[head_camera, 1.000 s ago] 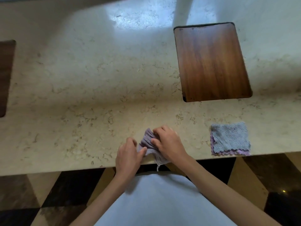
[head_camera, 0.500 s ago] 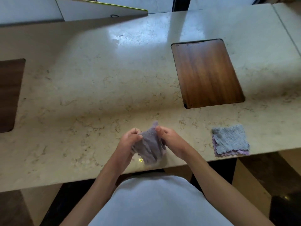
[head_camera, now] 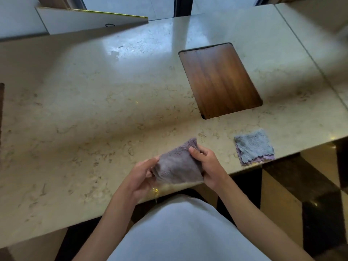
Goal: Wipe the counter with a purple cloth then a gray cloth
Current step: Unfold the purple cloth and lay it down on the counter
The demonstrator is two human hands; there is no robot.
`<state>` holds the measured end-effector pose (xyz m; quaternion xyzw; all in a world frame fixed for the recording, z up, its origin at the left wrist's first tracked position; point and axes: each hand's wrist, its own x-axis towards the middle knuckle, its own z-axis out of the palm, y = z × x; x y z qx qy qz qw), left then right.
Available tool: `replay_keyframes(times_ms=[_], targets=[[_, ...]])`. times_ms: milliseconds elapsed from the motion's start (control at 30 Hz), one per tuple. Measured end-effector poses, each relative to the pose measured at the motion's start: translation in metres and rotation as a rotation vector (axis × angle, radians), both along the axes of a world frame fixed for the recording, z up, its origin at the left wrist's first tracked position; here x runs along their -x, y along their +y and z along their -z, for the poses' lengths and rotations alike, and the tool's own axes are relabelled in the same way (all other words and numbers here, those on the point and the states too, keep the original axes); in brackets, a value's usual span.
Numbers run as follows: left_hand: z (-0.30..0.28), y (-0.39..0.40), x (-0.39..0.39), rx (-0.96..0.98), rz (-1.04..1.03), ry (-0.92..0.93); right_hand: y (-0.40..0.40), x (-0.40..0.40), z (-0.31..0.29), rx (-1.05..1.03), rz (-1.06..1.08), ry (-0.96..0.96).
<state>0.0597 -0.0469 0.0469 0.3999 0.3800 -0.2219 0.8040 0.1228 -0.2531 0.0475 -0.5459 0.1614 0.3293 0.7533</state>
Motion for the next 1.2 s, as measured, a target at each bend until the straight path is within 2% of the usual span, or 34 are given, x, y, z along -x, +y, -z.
replay_keyframes(times_ms=[100,167,233,300,367,533,633,733,933,1067,1133,1200], targets=[[0.01,-0.012,0.004,0.212,-0.103,0.108,-0.019,0.006,0.0,0.003,0.011,-0.005],[0.012,-0.024,0.004,0.185,-0.001,0.061,-0.033,0.007,0.001,0.047,0.025,-0.024],[0.009,-0.041,-0.001,-0.016,0.101,-0.031,-0.048,0.005,0.004,0.233,0.018,-0.13],[0.006,-0.061,-0.01,-0.204,0.166,-0.102,-0.066,0.002,0.009,0.498,-0.056,-0.287],[0.01,-0.081,-0.019,-0.352,0.275,-0.162,-0.086,-0.002,0.015,0.678,-0.129,-0.384],[0.029,-0.122,-0.037,-0.713,0.529,-0.167,-0.128,-0.018,0.035,0.879,-0.261,-0.401],[0.04,-0.136,-0.057,-0.89,0.533,-0.146,-0.13,-0.033,0.041,1.014,-0.331,-0.42],[0.042,-0.143,-0.075,-1.06,0.504,-0.1,-0.121,-0.043,0.042,1.166,-0.408,-0.531],[0.042,-0.143,-0.089,-1.242,0.423,-0.091,-0.123,-0.06,0.046,1.231,-0.398,-0.63],[0.045,-0.148,-0.097,-1.352,0.482,0.009,-0.129,-0.072,0.049,1.328,-0.46,-0.704],[0.042,-0.155,-0.095,-1.438,0.482,0.021,-0.13,-0.075,0.049,1.351,-0.453,-0.861],[0.042,-0.164,-0.088,-1.678,0.545,-0.108,-0.132,-0.072,0.049,1.302,-0.506,-1.095]])
